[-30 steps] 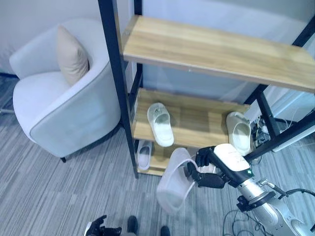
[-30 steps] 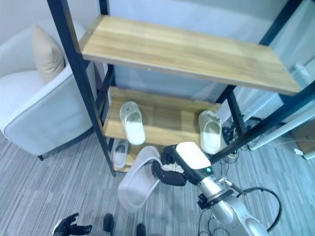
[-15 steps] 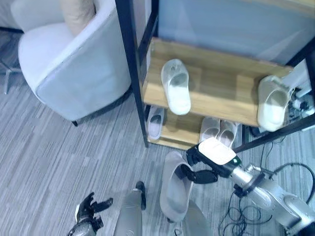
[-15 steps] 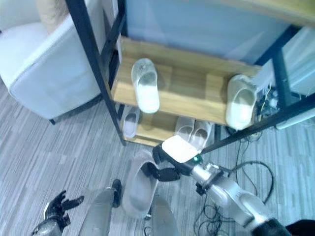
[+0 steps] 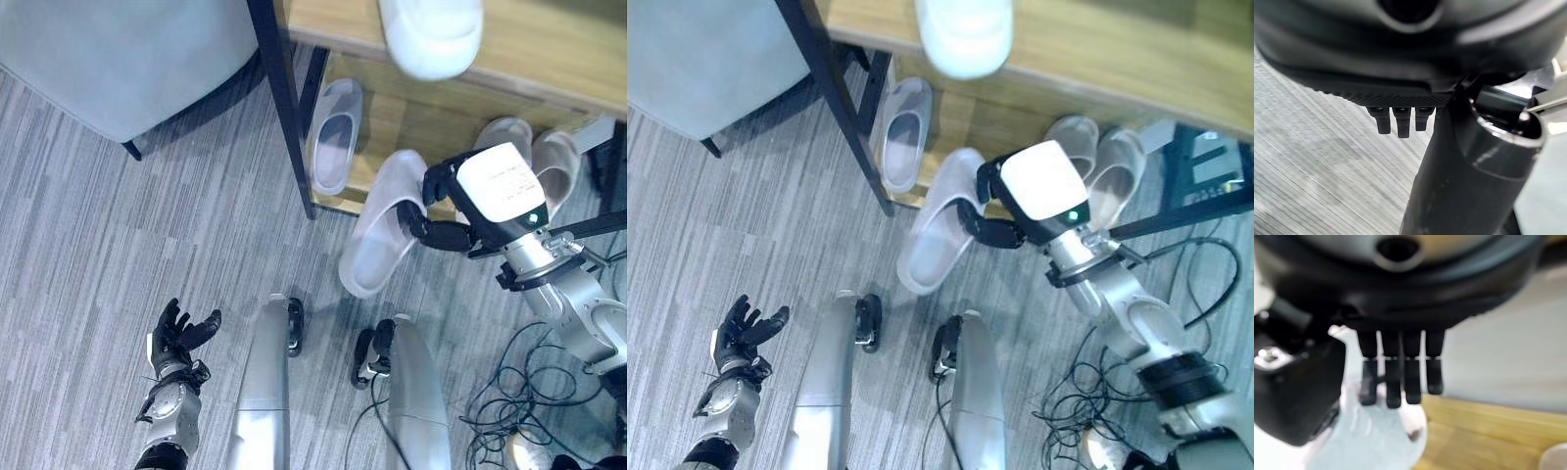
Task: Arrange the slippers neatly on the shoe rack.
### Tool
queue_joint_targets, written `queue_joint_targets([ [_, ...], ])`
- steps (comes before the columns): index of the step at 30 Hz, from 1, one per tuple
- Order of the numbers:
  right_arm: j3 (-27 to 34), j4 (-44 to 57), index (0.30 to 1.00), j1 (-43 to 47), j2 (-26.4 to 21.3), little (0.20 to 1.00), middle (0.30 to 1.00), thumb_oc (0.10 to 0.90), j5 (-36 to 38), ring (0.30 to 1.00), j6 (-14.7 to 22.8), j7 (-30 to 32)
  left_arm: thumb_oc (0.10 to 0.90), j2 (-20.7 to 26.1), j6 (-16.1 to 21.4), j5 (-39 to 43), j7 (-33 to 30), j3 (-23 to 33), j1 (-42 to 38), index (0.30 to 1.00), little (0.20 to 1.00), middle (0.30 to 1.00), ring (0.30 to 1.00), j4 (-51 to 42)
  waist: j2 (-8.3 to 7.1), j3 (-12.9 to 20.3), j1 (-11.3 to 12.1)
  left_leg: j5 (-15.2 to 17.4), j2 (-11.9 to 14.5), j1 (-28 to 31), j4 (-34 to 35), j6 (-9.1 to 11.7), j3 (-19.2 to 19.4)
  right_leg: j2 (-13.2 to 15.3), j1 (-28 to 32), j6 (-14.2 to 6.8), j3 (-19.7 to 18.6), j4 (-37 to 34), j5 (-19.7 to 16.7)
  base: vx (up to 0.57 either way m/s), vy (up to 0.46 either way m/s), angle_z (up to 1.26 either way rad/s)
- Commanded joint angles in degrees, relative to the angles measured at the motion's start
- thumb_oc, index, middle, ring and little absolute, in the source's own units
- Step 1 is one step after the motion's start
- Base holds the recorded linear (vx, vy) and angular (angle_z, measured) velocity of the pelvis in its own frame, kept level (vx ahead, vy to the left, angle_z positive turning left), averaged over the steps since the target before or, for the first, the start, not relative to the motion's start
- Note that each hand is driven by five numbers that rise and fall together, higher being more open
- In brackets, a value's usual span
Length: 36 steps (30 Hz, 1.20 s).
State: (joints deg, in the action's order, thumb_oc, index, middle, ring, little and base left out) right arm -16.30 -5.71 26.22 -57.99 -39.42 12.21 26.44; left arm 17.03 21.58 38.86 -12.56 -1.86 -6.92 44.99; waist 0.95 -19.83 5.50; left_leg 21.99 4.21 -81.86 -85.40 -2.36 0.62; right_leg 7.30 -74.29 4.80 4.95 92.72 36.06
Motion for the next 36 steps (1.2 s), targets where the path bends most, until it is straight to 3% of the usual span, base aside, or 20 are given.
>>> queue_joint_targets([
  [1,3.56,1.97,0.300,7.99,-3.32,0.300,0.300,0.400,2.69,0.300,-1.17,8.96,0.800,1.44,5.42,4.51,-3.36,2.07,2.26,0.900,0.900,0.900,0.900,1.50,-0.13,1.97,-0.17,10.99,0.85,-0.05,-9.32,-0.87,-5.29,0.50,-6.38,-0.29,-3.42,-0.69,-2.38,0.09,-0.014,0.02],
  [4,2.99,-1.33,0.300,12.78,-5.12,0.300,0.300,0.400,5.81,0.300,-2.25,11.07,0.800,1.23,5.77,7.76,-3.45,2.49,1.48,0.900,0.900,0.900,0.900,1.42,-0.14,1.08,-0.15,12.96,-0.16,-4.12,-15.64,-1.06,-5.44,0.51,-10.72,0.54,-4.54,6.58,-0.38,0.11,-0.014,0.04],
  [8,1.32,-7.15,0.300,21.45,-8.28,0.300,0.300,0.400,13.13,0.300,-0.79,14.00,0.800,2.60,6.12,6.85,-4.12,0.85,0.94,0.900,0.900,0.900,0.900,2.44,-0.35,-0.99,0.18,15.77,-1.06,-8.03,-23.26,-0.75,-6.41,0.79,-15.03,1.47,-6.85,16.54,2.81,0.13,-0.010,0.02],
  [16,-3.20,-11.91,0.300,31.70,-14.58,0.300,0.300,0.400,19.24,0.300,0.68,16.07,0.800,4.26,6.35,5.70,-3.67,-1.06,2.00,0.900,0.900,0.900,0.900,4.31,-1.24,-4.80,1.16,18.14,-1.29,-8.09,-28.71,-0.52,-6.57,0.72,-15.65,2.38,-9.15,23.81,5.21,0.07,-0.014,0.06],
  [17,-7.62,-13.38,0.300,36.43,-17.78,0.300,0.300,0.400,19.37,0.300,0.65,15.41,0.800,5.16,6.17,5.35,-3.20,-1.72,3.07,0.900,0.900,0.900,0.900,4.62,-1.52,-6.02,1.93,18.36,-1.34,-8.09,-29.78,-0.48,-7.03,0.63,-15.66,2.59,-9.62,25.10,5.61,0.03,0.005,0.01],
  [19,-8.67,-13.70,0.300,37.55,-17.76,0.300,0.300,0.400,19.45,0.300,0.70,15.45,0.800,4.92,6.18,5.35,-3.19,-1.57,3.03,0.900,0.900,0.900,0.900,4.63,-1.34,-6.17,1.69,18.32,-1.37,-8.09,-29.81,-0.50,-7.03,0.66,-15.66,2.62,-9.62,25.15,5.60,0.02,-0.004,-0.03],
  [21,-16.90,-14.87,0.300,44.55,-21.75,0.300,0.300,0.400,17.75,0.300,0.00,13.51,0.800,6.27,6.37,5.62,-2.47,-1.62,3.96,0.900,0.900,0.900,0.900,4.60,-2.01,-7.65,2.65,18.63,-1.17,-8.09,-30.91,-0.20,-7.47,0.67,-15.66,2.86,-10.12,26.32,5.95,0.00,-0.010,-0.02],
  [22,-17.87,-15.12,0.300,45.57,-21.71,0.300,0.300,0.400,17.83,0.300,0.02,13.53,0.800,6.07,6.38,5.65,-2.44,-1.52,3.92,0.900,0.900,0.900,0.900,4.62,-1.87,-7.77,2.48,18.61,-1.18,-8.09,-30.96,-0.22,-7.45,0.68,-15.66,2.89,-10.14,26.38,5.95,0.00,0.000,0.00],
  [23,-24.83,-16.54,0.300,50.85,-23.38,0.300,0.300,0.400,16.62,0.300,-0.48,12.11,0.800,6.70,6.49,6.37,-1.94,-1.63,4.36,0.900,0.900,0.900,0.900,4.70,-2.26,-8.77,2.87,18.90,-1.15,-8.09,-31.81,-0.13,-7.70,0.61,-15.66,3.06,-10.53,27.36,6.14,0.00,0.000,0.00],
  [24,-25.88,-16.77,0.300,51.95,-23.32,0.300,0.300,0.400,16.71,0.300,-0.45,12.13,0.800,6.48,6.50,6.40,-1.91,-1.54,4.32,0.900,0.900,0.900,0.900,4.71,-2.09,-8.89,2.69,18.88,-1.17,-8.09,-31.87,-0.15,-7.68,0.63,-15.66,3.08,-10.56,27.43,6.16,0.00,0.000,0.00],
  [25,-32.31,-17.76,0.300,56.85,-24.42,0.300,0.300,0.400,15.56,0.300,-0.78,10.58,0.800,7.00,6.45,6.81,-1.55,-1.64,4.47,0.900,0.900,0.900,0.900,4.77,-2.46,-9.86,2.96,19.14,-1.29,-8.09,-32.68,-0.05,-8.08,0.74,-15.66,3.17,-10.87,28.27,6.51,0.00,0.000,0.00],
  [31,-48.47,-21.19,0.300,69.69,-24.79,0.300,0.300,0.400,14.14,0.300,-1.39,8.83,0.800,7.03,6.55,7.61,-1.15,-1.89,6.15,0.900,0.900,0.900,0.900,4.95,-2.00,-9.97,2.92,20.61,-1.11,-8.09,-34.59,-0.03,-8.84,1.03,-15.66,3.52,-11.29,29.52,7.44,0.00,0.000,0.00],
  [36,-54.76,-23.97,0.300,75.95,-23.39,0.300,0.300,0.400,13.22,0.300,-2.80,8.72,0.800,7.44,6.49,7.36,-1.00,-2.18,6.47,0.900,0.900,0.900,0.900,5.84,-1.86,-9.97,2.82,21.03,-0.96,-8.09,-35.03,0.03,-8.98,0.69,-15.66,3.55,-11.51,29.65,7.37,0.00,0.000,0.00],
])
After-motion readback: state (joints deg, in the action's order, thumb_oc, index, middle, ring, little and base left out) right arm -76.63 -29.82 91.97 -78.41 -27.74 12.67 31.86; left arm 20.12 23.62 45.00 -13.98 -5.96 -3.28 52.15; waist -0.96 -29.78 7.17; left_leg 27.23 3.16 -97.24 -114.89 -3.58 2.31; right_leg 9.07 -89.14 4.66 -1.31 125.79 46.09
